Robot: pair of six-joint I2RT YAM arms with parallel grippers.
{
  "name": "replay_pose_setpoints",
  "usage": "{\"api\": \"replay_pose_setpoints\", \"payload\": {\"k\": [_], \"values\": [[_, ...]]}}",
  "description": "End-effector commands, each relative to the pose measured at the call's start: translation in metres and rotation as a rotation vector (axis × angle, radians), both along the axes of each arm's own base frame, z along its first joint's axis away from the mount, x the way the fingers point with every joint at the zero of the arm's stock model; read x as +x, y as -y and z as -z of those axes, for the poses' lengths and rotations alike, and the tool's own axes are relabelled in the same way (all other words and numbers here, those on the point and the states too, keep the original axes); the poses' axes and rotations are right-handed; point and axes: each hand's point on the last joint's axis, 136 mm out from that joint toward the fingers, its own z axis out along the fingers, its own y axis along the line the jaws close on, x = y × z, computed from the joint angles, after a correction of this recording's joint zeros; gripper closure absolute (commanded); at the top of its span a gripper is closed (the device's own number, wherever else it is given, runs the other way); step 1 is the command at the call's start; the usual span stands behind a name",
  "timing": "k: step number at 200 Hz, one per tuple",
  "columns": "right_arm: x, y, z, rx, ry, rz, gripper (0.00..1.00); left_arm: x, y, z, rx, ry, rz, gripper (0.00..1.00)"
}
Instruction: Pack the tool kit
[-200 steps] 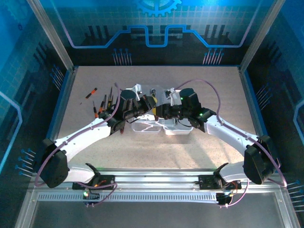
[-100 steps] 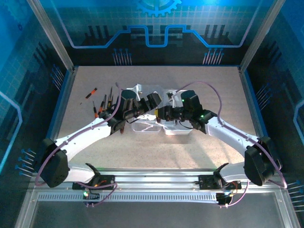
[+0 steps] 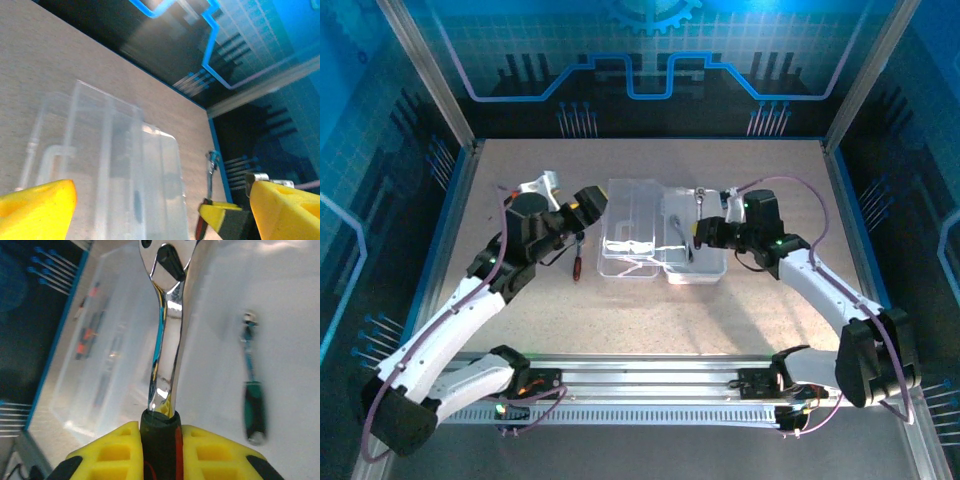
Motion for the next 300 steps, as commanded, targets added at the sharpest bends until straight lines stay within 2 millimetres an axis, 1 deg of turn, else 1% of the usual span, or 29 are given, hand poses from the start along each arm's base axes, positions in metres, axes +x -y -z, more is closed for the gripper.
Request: {"api": "replay_pose_setpoints", "payload": {"k": [1, 21, 67, 92, 96, 100, 117, 128, 156, 172, 222, 251, 263, 300], "values": [[0.001, 0.013, 0.017, -0.074, -0.007, -0.006, 0.99, -0.007, -0.022, 0.034, 0.088, -0.086, -0.052, 0.1], [0.003, 0.019, 0.028, -0.091, -0.024, 0.008, 0.99, -0.01, -0.029, 0.045, 0.089, -0.114, -0.071, 0.1], [0.012, 0.026, 0.058, -0.166, -0.092, 0.013, 0.99, -0.014, -0.033, 0.068, 0.09, -0.178, -0.078, 0.09], [0.023, 0.02, 0.071, -0.187, -0.125, -0.019, 0.97, -0.014, -0.035, 0.076, 0.109, -0.197, -0.079, 0.08], [0.022, 0.019, 0.078, -0.185, -0.147, -0.027, 0.97, -0.014, -0.036, 0.078, 0.115, -0.2, -0.08, 0.08], [0.028, 0.016, 0.073, -0.18, -0.137, -0.035, 0.97, -0.013, -0.037, 0.08, 0.122, -0.207, -0.084, 0.08], [0.033, 0.011, 0.078, -0.19, -0.147, -0.047, 0.97, -0.012, -0.04, 0.088, 0.128, -0.234, -0.09, 0.08], [0.036, 0.009, 0.079, -0.197, -0.153, -0.052, 0.97, -0.011, -0.04, 0.089, 0.124, -0.237, -0.091, 0.08], [0.042, 0.009, 0.092, -0.224, -0.206, -0.042, 0.97, -0.01, -0.039, 0.09, 0.114, -0.241, -0.087, 0.08], [0.044, 0.006, 0.097, -0.226, -0.219, -0.04, 0.97, -0.011, -0.041, 0.09, 0.121, -0.243, -0.089, 0.08], [0.04, -0.002, 0.111, -0.214, -0.248, -0.047, 0.97, -0.015, -0.048, 0.091, 0.129, -0.25, -0.115, 0.08], [0.041, -0.002, 0.118, -0.218, -0.27, -0.039, 0.98, -0.015, -0.048, 0.093, 0.121, -0.253, -0.115, 0.08], [0.042, -0.002, 0.12, -0.218, -0.279, -0.037, 0.98, -0.015, -0.047, 0.093, 0.118, -0.254, -0.109, 0.1], [0.043, -0.003, 0.128, -0.228, -0.315, -0.04, 0.95, -0.016, -0.047, 0.094, 0.12, -0.26, -0.103, 0.1]]}}
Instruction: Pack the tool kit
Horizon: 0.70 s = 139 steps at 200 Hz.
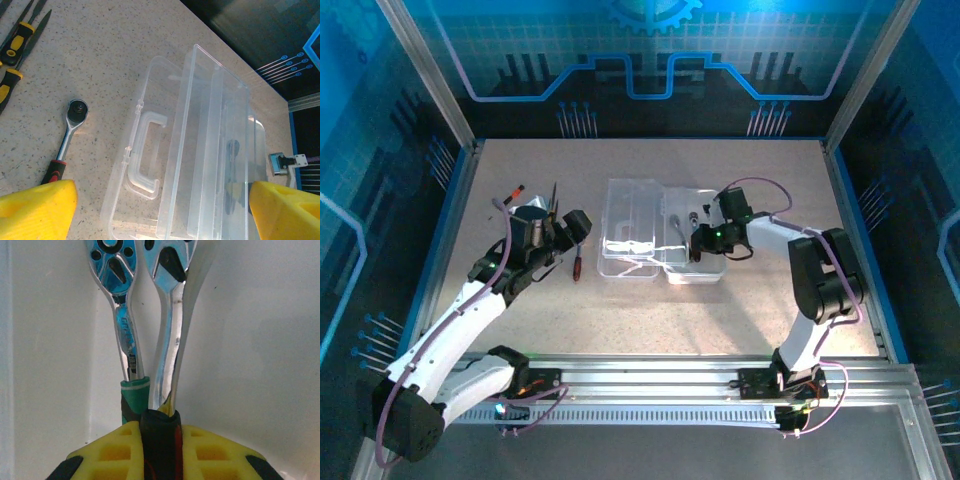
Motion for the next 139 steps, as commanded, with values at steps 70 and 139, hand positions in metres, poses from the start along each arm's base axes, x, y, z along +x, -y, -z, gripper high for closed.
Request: {"api": "replay_pose_setpoints", "payload": {"k": [70, 139], "values": [[0.0116, -0.0086, -0.0065, 0.014, 0.007, 0.012, 0.88, -0.0062, -0.0017, 0.0115, -0.001, -0.036, 0.013, 0.1], [0.0115, -0.0057, -0.0086, 0.0, 0.01, 0.027, 0.79, -0.0086, -0.0037, 0.0137, 0.017, -0.051, 0.014, 0.1]]}}
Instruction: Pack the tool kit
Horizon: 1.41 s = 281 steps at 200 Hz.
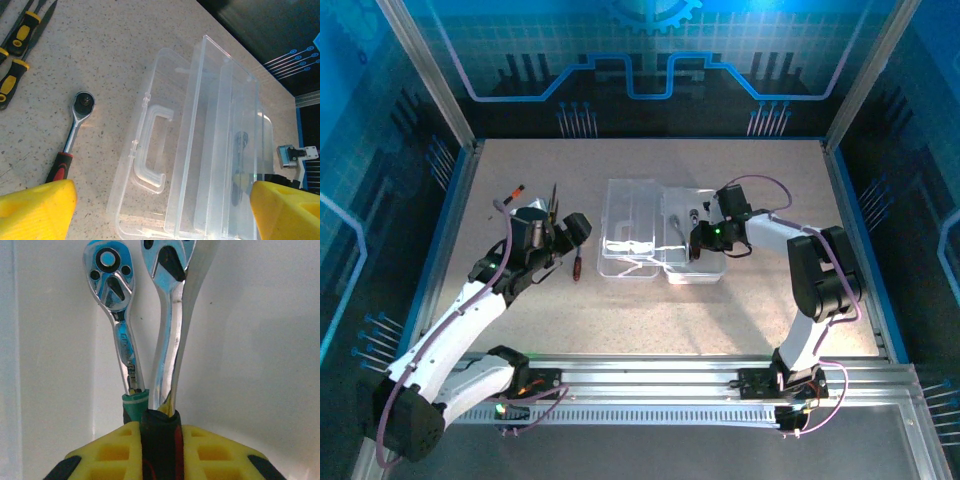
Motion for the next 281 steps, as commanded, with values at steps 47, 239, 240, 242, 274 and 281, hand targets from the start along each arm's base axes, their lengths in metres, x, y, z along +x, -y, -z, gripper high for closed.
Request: {"api": "replay_pose_setpoints", "payload": {"k": [47, 239, 240, 242, 274, 281], "values": [[0.008, -0.009, -0.014, 0.011, 0.037, -0.002, 0.7, -0.004, -0.002, 0.0, 0.011, -0.012, 0.015, 0.1], [-0.037, 0.012, -0.143, 0.103, 0.371, 0.051, 0.73, 0.024, -0.023, 0.062, 0.186, -0.235, 0.018, 0.29], [-0.038, 0.012, -0.14, 0.102, 0.367, 0.051, 0.73, 0.024, -0.023, 0.063, 0.184, -0.239, 0.019, 0.29], [-0.04, 0.013, -0.138, 0.102, 0.363, 0.05, 0.73, 0.025, -0.022, 0.065, 0.181, -0.248, 0.022, 0.29], [-0.06, 0.022, -0.127, 0.091, 0.357, 0.067, 0.69, 0.039, -0.014, 0.099, 0.182, -0.373, 0.082, 0.28], [-0.062, 0.023, -0.126, 0.097, 0.361, 0.074, 0.69, 0.042, -0.013, 0.106, 0.191, -0.403, 0.094, 0.29]]}}
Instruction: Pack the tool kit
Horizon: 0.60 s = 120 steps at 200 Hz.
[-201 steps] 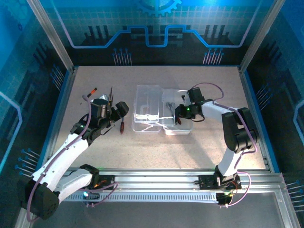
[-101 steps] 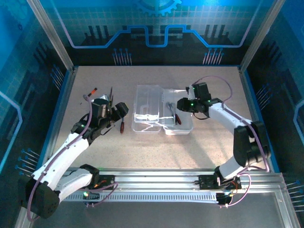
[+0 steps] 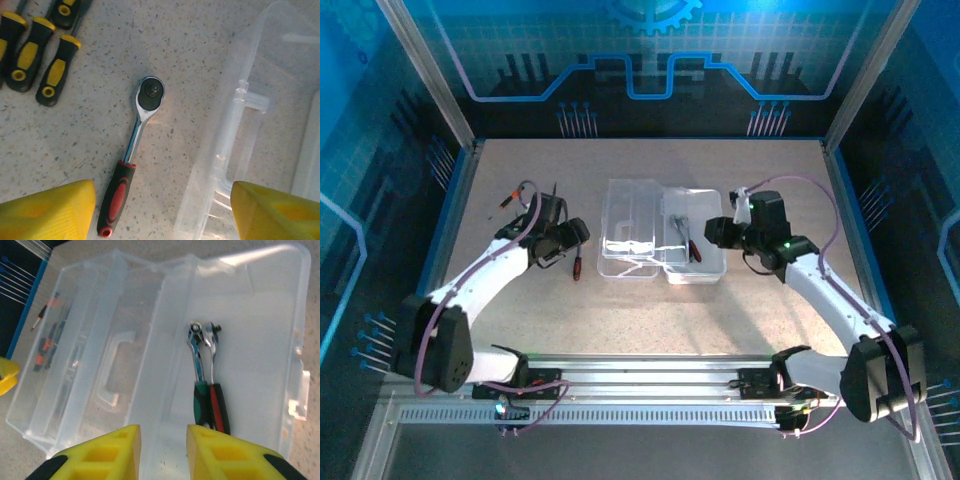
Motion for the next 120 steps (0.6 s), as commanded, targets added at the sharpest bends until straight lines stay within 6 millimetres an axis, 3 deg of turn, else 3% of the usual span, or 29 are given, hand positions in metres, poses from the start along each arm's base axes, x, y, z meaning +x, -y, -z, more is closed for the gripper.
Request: {"api": "replay_pose_setpoints", "payload": {"k": [1, 21, 59, 86, 120], "values": [[-0.015, 0.003, 0.008, 0.012, -0.013, 0.007, 0.69, 0.007, 0.006, 0.019, 0.005, -0.098, 0.066, 0.29], [-0.021, 0.005, 0.009, 0.021, -0.005, 0.009, 0.69, 0.019, 0.004, 0.039, 0.041, -0.186, 0.078, 0.37], [-0.027, 0.015, 0.015, 0.0, -0.019, 0.024, 0.69, 0.037, -0.004, 0.064, 0.134, -0.272, 0.088, 0.36], [-0.03, 0.021, 0.022, 0.017, -0.041, 0.037, 0.69, 0.041, -0.006, 0.079, 0.169, -0.326, 0.101, 0.43], [-0.03, 0.023, 0.023, 0.038, -0.034, 0.048, 0.69, 0.037, -0.011, 0.093, 0.195, -0.353, 0.101, 0.44]]}}
